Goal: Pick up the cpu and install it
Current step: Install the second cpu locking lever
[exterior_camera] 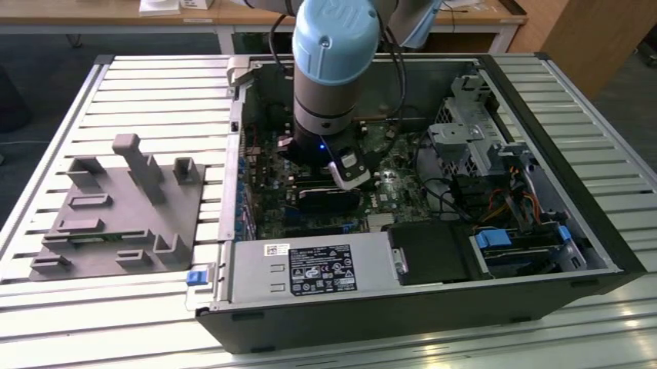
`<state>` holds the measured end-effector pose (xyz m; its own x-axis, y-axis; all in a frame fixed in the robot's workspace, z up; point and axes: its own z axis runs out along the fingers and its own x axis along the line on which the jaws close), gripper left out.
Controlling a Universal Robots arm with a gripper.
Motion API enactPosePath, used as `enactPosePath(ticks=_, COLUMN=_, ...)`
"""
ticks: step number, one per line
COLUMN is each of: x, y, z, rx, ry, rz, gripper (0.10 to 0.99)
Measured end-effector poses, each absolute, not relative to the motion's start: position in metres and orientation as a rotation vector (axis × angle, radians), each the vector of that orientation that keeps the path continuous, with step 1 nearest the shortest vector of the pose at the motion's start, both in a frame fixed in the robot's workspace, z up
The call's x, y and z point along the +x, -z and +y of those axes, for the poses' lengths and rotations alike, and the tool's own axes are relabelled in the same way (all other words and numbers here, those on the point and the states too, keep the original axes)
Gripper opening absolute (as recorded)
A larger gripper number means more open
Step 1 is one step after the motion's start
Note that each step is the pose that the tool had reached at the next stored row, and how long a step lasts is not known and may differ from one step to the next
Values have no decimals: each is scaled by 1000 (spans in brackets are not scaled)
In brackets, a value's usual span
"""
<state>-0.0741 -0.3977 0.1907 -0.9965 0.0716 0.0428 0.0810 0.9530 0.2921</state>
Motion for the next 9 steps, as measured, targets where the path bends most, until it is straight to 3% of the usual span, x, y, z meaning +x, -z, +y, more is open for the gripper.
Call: enactPosePath(ticks=9, x=-77, y=-199, z=-397, rx=-120, ry=472, rz=-3071, gripper=106)
